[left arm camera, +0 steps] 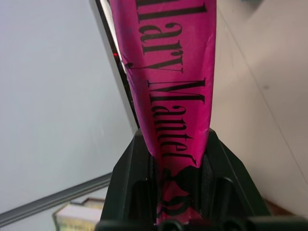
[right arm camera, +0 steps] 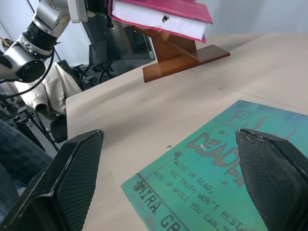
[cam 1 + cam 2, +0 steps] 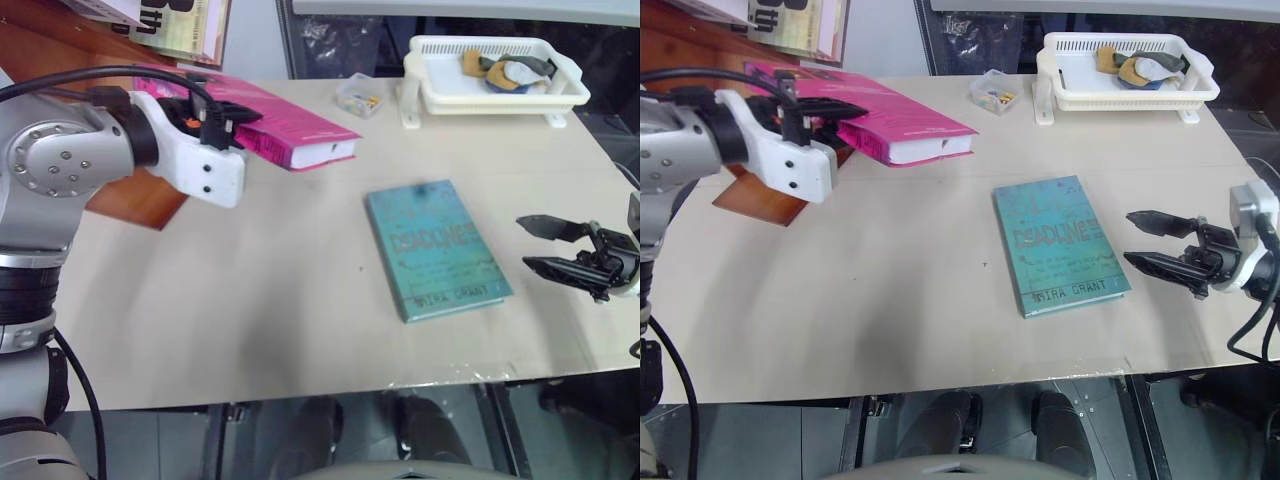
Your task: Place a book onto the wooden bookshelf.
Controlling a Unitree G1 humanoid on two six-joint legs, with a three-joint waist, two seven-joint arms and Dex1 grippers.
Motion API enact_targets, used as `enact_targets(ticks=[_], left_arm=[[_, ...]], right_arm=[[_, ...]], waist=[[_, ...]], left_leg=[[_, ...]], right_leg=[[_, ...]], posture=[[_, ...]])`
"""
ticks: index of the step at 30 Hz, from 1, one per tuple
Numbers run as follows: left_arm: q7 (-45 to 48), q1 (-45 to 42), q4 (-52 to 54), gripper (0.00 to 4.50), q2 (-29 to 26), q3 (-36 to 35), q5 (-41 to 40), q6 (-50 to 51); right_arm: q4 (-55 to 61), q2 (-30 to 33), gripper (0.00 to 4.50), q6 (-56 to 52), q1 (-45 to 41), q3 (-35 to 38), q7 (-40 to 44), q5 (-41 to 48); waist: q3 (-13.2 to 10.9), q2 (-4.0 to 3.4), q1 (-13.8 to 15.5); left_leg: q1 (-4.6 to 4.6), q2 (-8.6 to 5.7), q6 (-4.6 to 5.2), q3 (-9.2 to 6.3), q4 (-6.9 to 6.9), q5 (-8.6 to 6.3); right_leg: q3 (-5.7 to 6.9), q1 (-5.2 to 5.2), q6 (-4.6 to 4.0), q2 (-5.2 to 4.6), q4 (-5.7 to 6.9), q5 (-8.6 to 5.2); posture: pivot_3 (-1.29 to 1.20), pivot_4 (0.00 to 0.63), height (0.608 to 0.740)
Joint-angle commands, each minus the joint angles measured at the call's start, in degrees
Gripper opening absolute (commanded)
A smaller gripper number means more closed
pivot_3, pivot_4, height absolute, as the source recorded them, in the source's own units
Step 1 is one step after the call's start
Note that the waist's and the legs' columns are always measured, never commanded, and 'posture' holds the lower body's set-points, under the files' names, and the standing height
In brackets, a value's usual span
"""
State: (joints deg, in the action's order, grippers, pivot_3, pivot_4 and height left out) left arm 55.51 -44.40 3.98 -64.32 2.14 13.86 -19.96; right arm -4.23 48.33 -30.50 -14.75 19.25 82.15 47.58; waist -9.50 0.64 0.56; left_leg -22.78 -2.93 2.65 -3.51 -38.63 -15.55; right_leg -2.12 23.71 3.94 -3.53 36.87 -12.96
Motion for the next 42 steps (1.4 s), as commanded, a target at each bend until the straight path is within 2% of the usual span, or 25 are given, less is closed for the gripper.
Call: enact_targets(ticks=[1, 12, 18, 22, 26, 33, 42], left_arm=[[-0.21, 0.84, 1.63, 0.91, -2.97, -4.15, -1.13, 0.24], [3.86, 7.26, -0.19, 0.91, -11.78, -13.82, -10.73, -5.53], [7.0, 13.96, -1.0, 0.91, -14.91, -20.04, -14.25, -3.98], [8.26, 20.1, -3.24, 0.91, -15.63, -26.49, -12.71, -5.35], [6.42, 23.39, -7.56, 0.91, -16.19, -29.64, -9.69, -9.55], [-0.94, 22.57, -18.69, 0.91, -16.09, -25.42, -6.07, -18.45], [-8.68, 12.88, -31.54, 0.91, -17.07, -13.93, 0.6, -25.69]], right_arm=[[-0.49, 0.13, 4.5, 1.07, -1.41, 0.22, 1.37, -0.37], [-3.68, -0.15, 4.5, 1.3, -4.51, -1.73, 3.24, -2.09], [-5.38, 0.09, 4.5, 1.72, -6.34, -2.39, 4.18, -3.09], [-5.99, 0.09, 4.5, 1.88, -6.87, -2.62, 4.74, -3.54], [-6.77, -0.3, 4.5, 2.33, -7.32, -3.04, 5.13, -4.16], [-6.91, -1.14, 4.5, 2.68, -7.54, -3.31, 5.01, -4.67], [-5.8, -1.03, 4.5, 2.61, -6.22, -2.64, 4.36, -4.51]], waist=[[-0.01, -0.01, -0.03], [-0.03, -0.05, -0.91], [-0.06, -0.1, -1.37], [-0.13, -0.21, -1.42], [-0.16, -0.26, -1.43], [-0.17, -0.28, -1.3], [-0.17, -0.27, -1.33]], left_leg=[[0.0, 0.0, 0.0, 0.0, 0.0, 0.0], [0.0, 0.01, 0.0, 0.01, 0.0, 0.0], [0.02, 0.01, 0.02, 0.01, 0.01, -0.01], [0.03, 0.02, 0.02, 0.03, 0.02, -0.02], [0.02, 0.03, 0.02, 0.03, 0.03, -0.02], [0.02, 0.02, 0.02, 0.02, 0.04, -0.02], [0.01, -0.01, 0.03, 0.03, 0.05, -0.03]], right_leg=[[0.0, 0.0, 0.0, 0.0, 0.0, 0.0], [-0.02, 0.01, 0.0, -0.05, 0.01, 0.0], [-0.01, 0.02, 0.0, -0.04, 0.03, 0.0], [-0.02, 0.03, -0.01, -0.04, 0.04, 0.0], [-0.01, 0.03, -0.01, -0.03, 0.04, 0.0], [0.0, 0.03, -0.01, -0.08, 0.04, 0.0], [-0.02, 0.06, -0.01, -0.08, 0.09, 0.0]], posture=[[0.0, 0.15, 0.74], [0.0, 0.15, 0.74], [0.0, 0.15, 0.74], [0.0, 0.15, 0.74], [0.0, 0.15, 0.74], [0.0, 0.15, 0.74], [0.0, 0.15, 0.74]])
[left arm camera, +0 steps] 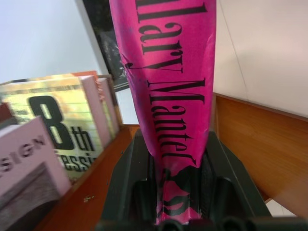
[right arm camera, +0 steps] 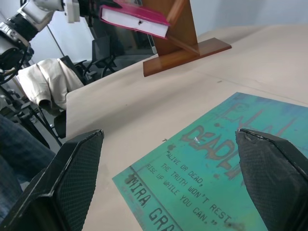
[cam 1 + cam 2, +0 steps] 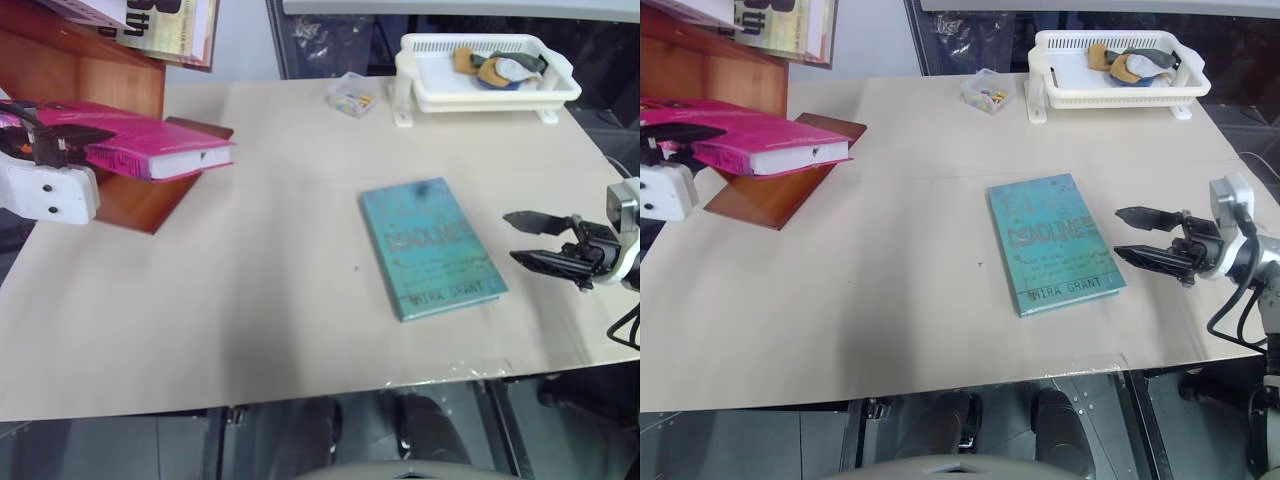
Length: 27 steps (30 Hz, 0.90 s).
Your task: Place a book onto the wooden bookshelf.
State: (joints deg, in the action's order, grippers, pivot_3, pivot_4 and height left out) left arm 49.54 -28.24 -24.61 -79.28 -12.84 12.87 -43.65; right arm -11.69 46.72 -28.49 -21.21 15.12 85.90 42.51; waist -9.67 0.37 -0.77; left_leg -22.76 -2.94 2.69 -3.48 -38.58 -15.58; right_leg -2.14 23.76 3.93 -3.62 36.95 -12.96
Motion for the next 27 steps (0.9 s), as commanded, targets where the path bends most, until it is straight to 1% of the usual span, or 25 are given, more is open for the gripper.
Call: enact_targets(ticks=[1, 7, 12, 18, 27], left_arm=[[-3.26, -4.75, -4.31, 0.91, -2.09, 2.16, 2.22, -2.57], [-6.55, -12.61, -12.72, 0.91, -2.05, 7.72, 6.08, -5.49], [-8.58, -16.66, -18.35, 0.91, -1.87, 10.99, 8.11, -7.52], [-10.79, -20.73, -22.87, 0.91, -1.47, 14.03, 10.48, -8.86], [-13.32, -25.45, -26.7, 0.91, 0.07, 17.4, 13.02, -9.03]], right_arm=[[1.78, 0.61, 4.5, 0.64, 0.44, 1.57, 0.58, 0.55], [2.78, 0.63, 4.5, 0.72, 1.67, 2.01, 0.1, 0.63], [3.16, 0.7, 4.5, 0.87, 2.3, 2.37, -0.13, 0.72], [3.61, 0.52, 4.5, 0.94, 2.66, 2.5, -0.47, 0.61], [4.5, 0.3, 4.5, 0.87, 3.54, 2.74, -1.17, 0.99]], waist=[[0.0, 0.0, -0.01], [0.0, 0.0, -0.03], [0.0, 0.0, -0.08], [0.0, 0.02, -0.07], [0.0, 0.02, -0.06]], left_leg=[[0.0, 0.0, 0.0, 0.0, 0.0, 0.0], [0.0, -0.01, 0.01, 0.02, 0.0, 0.0], [0.0, -0.01, 0.01, 0.03, -0.01, 0.0], [0.0, -0.01, 0.01, 0.03, -0.03, 0.0], [0.0, -0.02, 0.01, 0.04, -0.07, 0.0]], right_leg=[[0.0, 0.0, 0.0, 0.0, 0.0, 0.0], [0.0, 0.01, 0.0, 0.03, 0.04, 0.0], [0.0, 0.01, 0.01, 0.06, 0.07, 0.0], [0.0, 0.01, 0.01, 0.07, 0.09, 0.0], [0.0, 0.01, 0.01, 0.07, 0.13, 0.0]], posture=[[0.0, 0.15, 0.74], [0.0, 0.15, 0.74], [0.0, 0.15, 0.74], [0.0, 0.15, 0.74], [0.0, 0.15, 0.74]])
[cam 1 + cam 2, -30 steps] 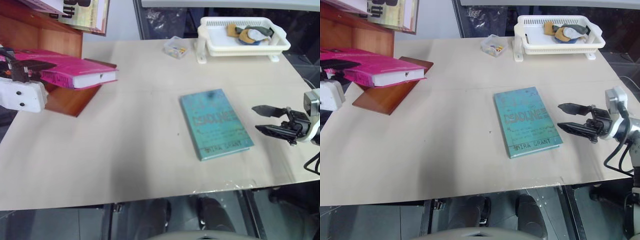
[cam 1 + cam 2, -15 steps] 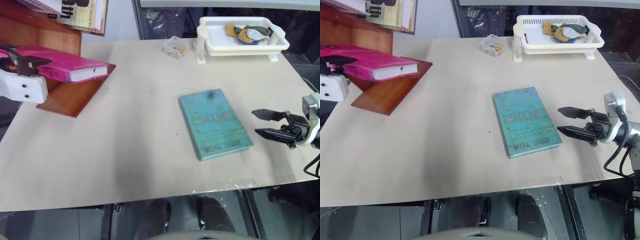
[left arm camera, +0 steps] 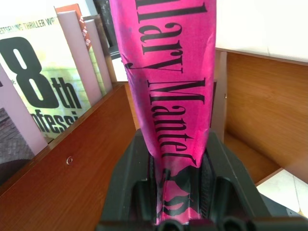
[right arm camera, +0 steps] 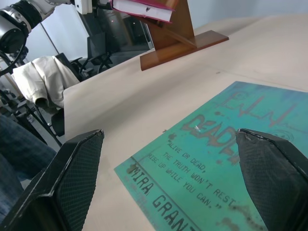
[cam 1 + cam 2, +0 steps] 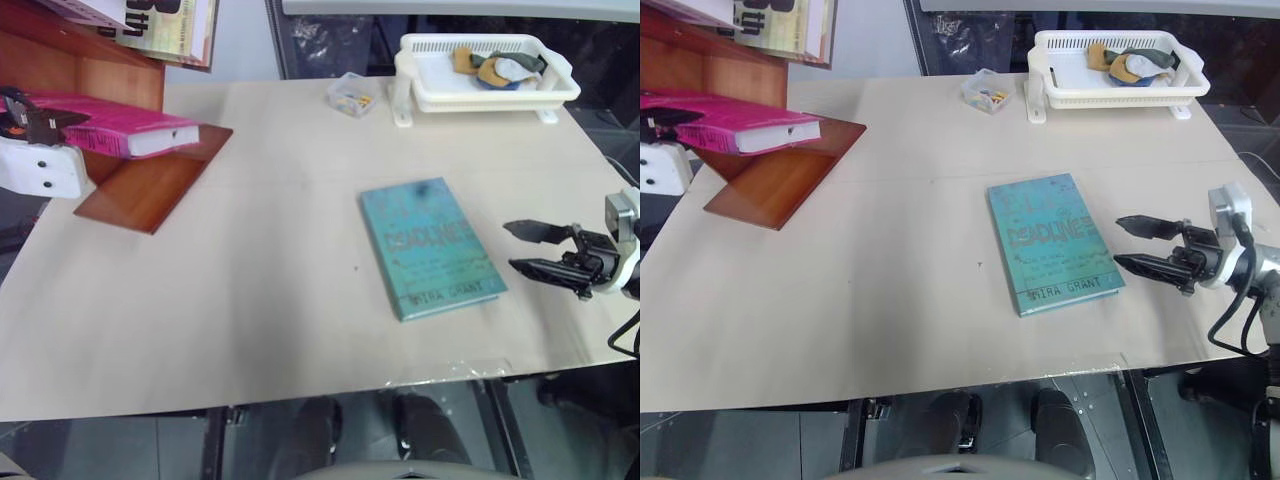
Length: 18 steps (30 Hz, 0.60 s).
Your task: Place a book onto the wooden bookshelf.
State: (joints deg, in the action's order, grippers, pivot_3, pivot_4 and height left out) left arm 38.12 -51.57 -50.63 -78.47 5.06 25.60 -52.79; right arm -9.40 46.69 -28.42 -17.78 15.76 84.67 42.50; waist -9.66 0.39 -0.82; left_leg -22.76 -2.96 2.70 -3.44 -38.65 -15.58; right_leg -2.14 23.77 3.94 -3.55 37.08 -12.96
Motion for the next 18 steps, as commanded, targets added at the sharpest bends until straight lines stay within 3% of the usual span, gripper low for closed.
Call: enact_targets(ticks=[1, 10, 14, 15, 18], left_arm=[[-2.22, -2.49, -1.07, 0.91, -0.68, -0.16, 0.69, 0.16], [-4.31, -3.98, -3.59, 0.91, -0.45, 1.82, 2.24, 0.42], [-5.48, -3.94, -3.81, 2.3, -0.67, 2.0, 2.81, 0.61], [-5.73, -3.93, -3.86, 2.89, -0.74, 2.08, 2.91, 0.65], [-6.04, -3.83, -4.13, 4.05, -0.89, 2.38, 3.08, 0.95]], right_arm=[[2.35, 0.34, 4.5, 0.78, 0.31, 2.17, -0.02, 1.04], [3.32, 0.47, 4.5, 0.64, 1.34, 2.62, -0.74, 1.32], [3.49, 0.48, 4.5, 0.57, 1.57, 2.77, -0.88, 1.31], [3.52, 0.49, 4.5, 0.56, 1.62, 2.8, -0.91, 1.33], [3.48, 0.51, 4.5, 0.55, 1.64, 2.78, -0.95, 1.36]], waist=[[0.0, 0.0, -0.01], [0.0, 0.01, -0.04], [0.0, 0.01, -0.03], [0.0, 0.01, -0.03], [0.0, 0.01, -0.03]], left_leg=[[0.0, 0.0, 0.0, 0.0, 0.0, 0.0], [0.0, 0.0, 0.0, 0.0, -0.03, 0.0], [0.0, 0.0, 0.0, 0.0, -0.07, 0.0], [0.0, 0.0, 0.0, 0.0, -0.09, 0.0], [0.01, 0.0, 0.0, 0.01, -0.1, 0.0]], right_leg=[[0.0, 0.0, 0.0, 0.0, 0.0, 0.0], [-0.01, 0.0, 0.0, 0.01, 0.04, 0.0], [0.0, 0.0, 0.0, 0.01, 0.07, 0.0], [0.0, 0.0, 0.0, 0.01, 0.08, 0.0], [-0.01, 0.0, 0.0, 0.01, 0.11, 0.0]], posture=[[0.0, 0.15, 0.74], [0.0, 0.15, 0.74], [0.0, 0.15, 0.74], [0.0, 0.15, 0.74], [0.0, 0.15, 0.74]])
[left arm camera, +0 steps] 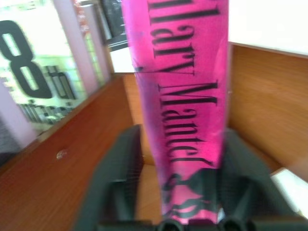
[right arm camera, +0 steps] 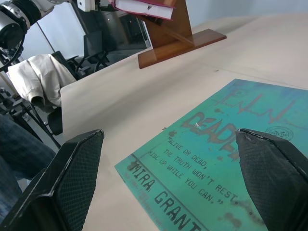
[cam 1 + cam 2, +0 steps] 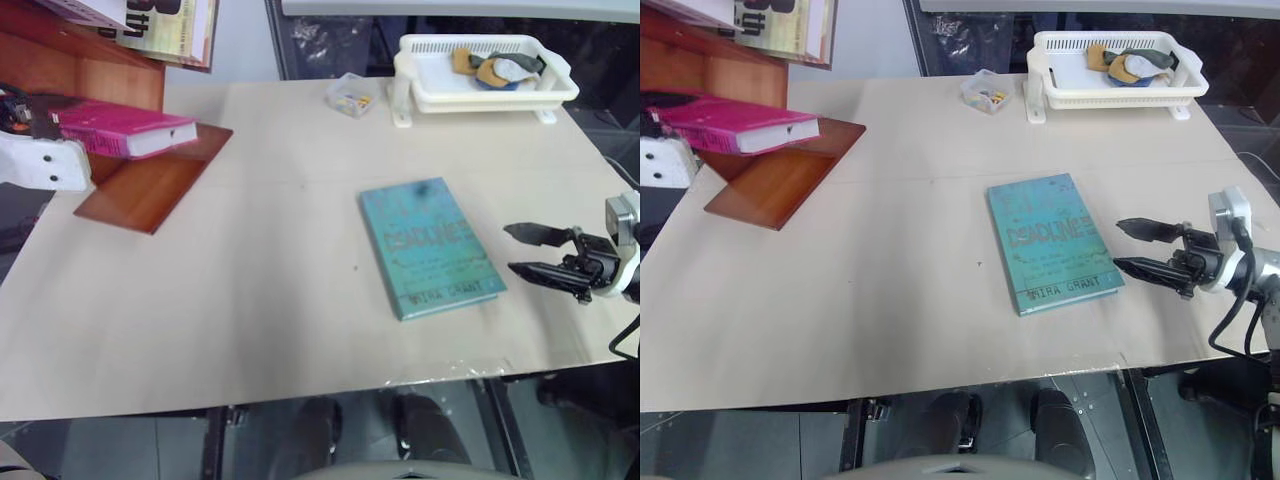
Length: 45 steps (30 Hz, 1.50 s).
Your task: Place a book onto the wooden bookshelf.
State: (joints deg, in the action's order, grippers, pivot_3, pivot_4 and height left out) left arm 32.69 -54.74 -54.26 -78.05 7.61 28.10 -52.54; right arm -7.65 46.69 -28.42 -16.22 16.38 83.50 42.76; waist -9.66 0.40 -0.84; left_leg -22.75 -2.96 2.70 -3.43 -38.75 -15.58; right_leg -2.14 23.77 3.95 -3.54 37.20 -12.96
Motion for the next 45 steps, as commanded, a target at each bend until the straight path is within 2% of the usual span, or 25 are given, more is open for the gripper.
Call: enact_targets(ticks=[1, 17, 25, 32, 37, 45], left_arm=[[-0.82, -0.31, -0.65, 4.35, -1.53, -0.08, 0.74, 0.88], [-1.4, 0.51, -1.1, 4.35, -2.53, 0.21, 0.77, 1.19], [0.16, 1.23, 0.14, 4.35, -3.1, -1.21, -2.52, -0.65], [4.71, 4.6, 3.71, 4.35, -4.72, -4.07, -9.8, -0.66], [11.18, 9.03, 8.9, 4.35, -7.44, -7.23, -17.52, 1.02], [23.97, 16.87, 20.96, 4.35, -12.46, -14.9, -32.46, 10.72]], right_arm=[[1.56, 0.48, 4.5, 0.64, 0.0, 2.12, 0.18, 1.02], [1.16, 0.55, 4.5, 0.86, -0.31, 2.05, -0.04, 0.73], [1.22, 0.43, 4.5, 0.99, -0.25, 2.15, -0.19, 0.73], [1.33, 0.58, 4.5, 1.04, 0.11, 2.4, -0.18, 0.68], [0.82, 1.06, 4.5, 1.25, -0.19, 2.44, 0.22, 0.36], [0.11, 1.67, 4.5, 1.48, -0.64, 2.4, 0.75, 0.16]], waist=[[0.0, 0.0, 0.0], [-0.01, 0.01, -0.04], [-0.01, 0.01, -0.04], [-0.01, 0.01, -0.05], [-0.01, 0.01, -0.06], [-0.04, 0.02, -0.05]], left_leg=[[0.02, 0.0, 0.0, 0.0, -0.03, 0.0], [0.03, 0.0, 0.0, 0.0, -0.5, 0.0], [0.03, 0.01, 0.0, 0.0, -0.5, 0.0], [0.02, 0.01, 0.0, 0.0, -0.5, 0.0], [0.03, 0.02, 0.0, 0.0, -0.49, 0.0], [0.04, 0.03, 0.0, 0.01, -0.49, 0.0]], right_leg=[[0.0, 0.0, 0.0, 0.0, 0.08, 0.0], [-0.01, 0.0, 0.01, 0.02, 0.57, -0.01], [-0.02, 0.0, 0.01, 0.02, 0.57, -0.01], [-0.03, 0.01, 0.0, 0.0, 0.56, -0.01], [-0.04, 0.01, 0.0, -0.02, 0.56, -0.01], [-0.05, 0.0, 0.0, -0.02, 0.55, -0.01]], posture=[[0.0, 0.15, 0.74], [0.0, 0.15, 0.74], [0.0, 0.15, 0.74], [0.0, 0.15, 0.74], [0.0, 0.15, 0.74], [0.0, 0.15, 0.74]])
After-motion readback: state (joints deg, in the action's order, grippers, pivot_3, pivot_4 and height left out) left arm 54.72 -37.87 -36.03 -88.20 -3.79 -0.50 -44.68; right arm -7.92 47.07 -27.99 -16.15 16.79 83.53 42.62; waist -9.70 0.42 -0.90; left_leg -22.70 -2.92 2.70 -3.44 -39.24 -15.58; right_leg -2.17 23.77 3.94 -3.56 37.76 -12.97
